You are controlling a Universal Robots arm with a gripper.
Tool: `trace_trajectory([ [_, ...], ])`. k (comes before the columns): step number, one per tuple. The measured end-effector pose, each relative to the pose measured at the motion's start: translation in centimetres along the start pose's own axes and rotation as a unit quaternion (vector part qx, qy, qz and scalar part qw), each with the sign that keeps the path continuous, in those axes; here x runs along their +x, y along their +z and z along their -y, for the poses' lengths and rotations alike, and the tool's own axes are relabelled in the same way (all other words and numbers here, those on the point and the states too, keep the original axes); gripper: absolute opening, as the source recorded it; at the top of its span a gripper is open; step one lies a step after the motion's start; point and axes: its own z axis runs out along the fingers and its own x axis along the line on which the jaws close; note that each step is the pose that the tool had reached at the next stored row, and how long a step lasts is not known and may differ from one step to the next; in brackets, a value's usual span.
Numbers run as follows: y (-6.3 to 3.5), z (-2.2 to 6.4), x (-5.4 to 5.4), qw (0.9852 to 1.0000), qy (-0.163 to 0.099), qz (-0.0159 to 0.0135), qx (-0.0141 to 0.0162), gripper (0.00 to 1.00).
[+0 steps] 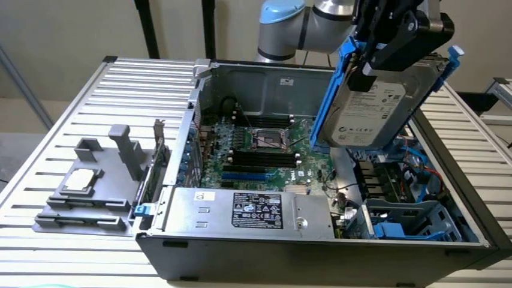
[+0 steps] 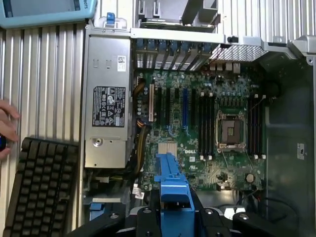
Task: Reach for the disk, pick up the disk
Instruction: 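Pick up the disk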
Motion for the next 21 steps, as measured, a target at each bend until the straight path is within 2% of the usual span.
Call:
trace_trajectory([
  [6, -0.56, 2.72, 0.8, 1.0000, 0.000, 0.0000, -0.0010, 0.33],
  [11, -2.00, 4.68, 1.5, 1.0000, 0.000, 0.0000, -0.0041, 0.33],
  [16, -3.29, 5.68, 2.8, 0.9999, 0.001, -0.0002, -0.0110, 0.33],
  [21, -3.48, 6.77, 4.2, 0.9999, 0.001, -0.0003, -0.0122, 0.33],
])
